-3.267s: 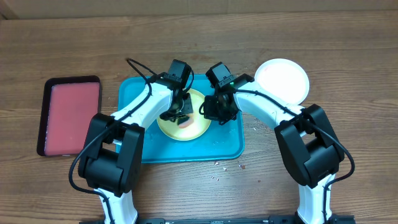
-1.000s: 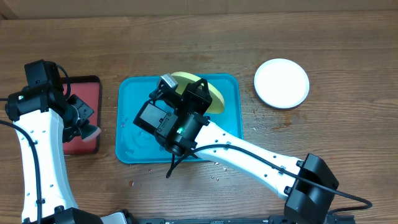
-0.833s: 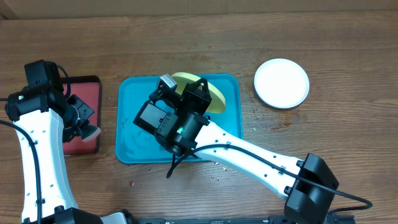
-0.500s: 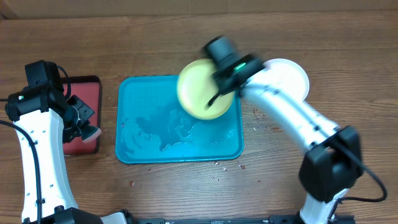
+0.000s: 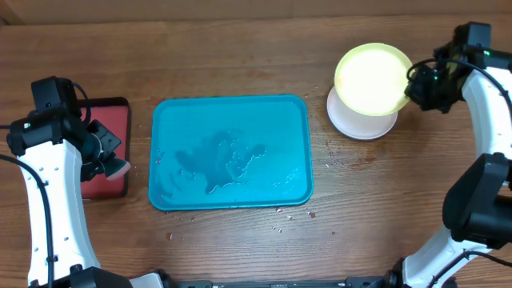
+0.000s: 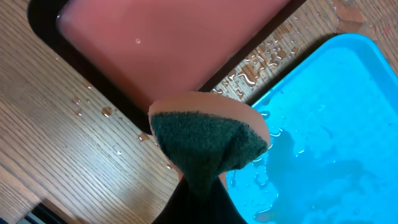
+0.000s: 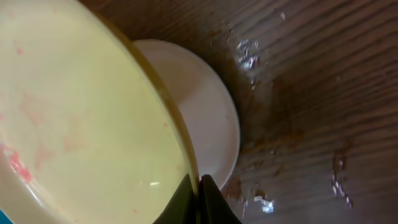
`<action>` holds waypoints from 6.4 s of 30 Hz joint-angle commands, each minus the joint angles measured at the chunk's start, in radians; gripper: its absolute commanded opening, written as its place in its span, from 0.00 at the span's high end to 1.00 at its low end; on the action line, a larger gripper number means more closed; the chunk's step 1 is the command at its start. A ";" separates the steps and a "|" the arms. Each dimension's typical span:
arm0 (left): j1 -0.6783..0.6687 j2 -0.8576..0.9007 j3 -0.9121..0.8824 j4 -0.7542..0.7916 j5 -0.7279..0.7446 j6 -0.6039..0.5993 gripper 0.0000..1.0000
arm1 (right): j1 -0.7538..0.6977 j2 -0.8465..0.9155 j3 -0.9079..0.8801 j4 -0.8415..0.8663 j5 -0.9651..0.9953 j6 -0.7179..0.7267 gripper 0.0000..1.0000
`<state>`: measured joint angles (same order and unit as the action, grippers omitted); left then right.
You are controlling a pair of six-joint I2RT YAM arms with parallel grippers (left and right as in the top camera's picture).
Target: Clean dirty plates on tray and stack at the side
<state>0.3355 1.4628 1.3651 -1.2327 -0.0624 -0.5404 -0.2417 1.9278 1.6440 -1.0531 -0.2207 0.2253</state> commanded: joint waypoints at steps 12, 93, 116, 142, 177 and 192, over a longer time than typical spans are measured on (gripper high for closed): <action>0.003 0.003 -0.006 0.019 -0.019 0.023 0.96 | 0.038 -0.029 -0.189 0.114 -0.066 0.011 0.35; 0.166 -0.822 -0.225 -0.045 0.374 0.335 0.00 | 0.760 -1.225 -0.446 -0.209 0.265 0.146 0.00; 0.166 -0.822 -0.225 -0.046 0.374 0.335 0.00 | 0.455 -1.481 -0.914 0.142 0.177 0.078 0.00; 0.166 -0.822 -0.225 -0.046 0.374 0.335 0.00 | 0.234 -1.925 -1.636 1.096 0.046 0.032 0.00; 0.166 -0.822 -0.225 -0.046 0.374 0.335 0.00 | 0.237 -1.925 -1.636 0.981 0.070 -0.111 0.00; -0.048 -0.888 -0.291 -0.042 0.369 0.356 0.00 | 0.237 -1.925 -1.636 0.981 0.070 -0.111 0.00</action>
<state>0.3679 0.6197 1.1194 -1.3010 0.2958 -0.2203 -0.0013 0.0120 0.0185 -0.0780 -0.1638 0.1226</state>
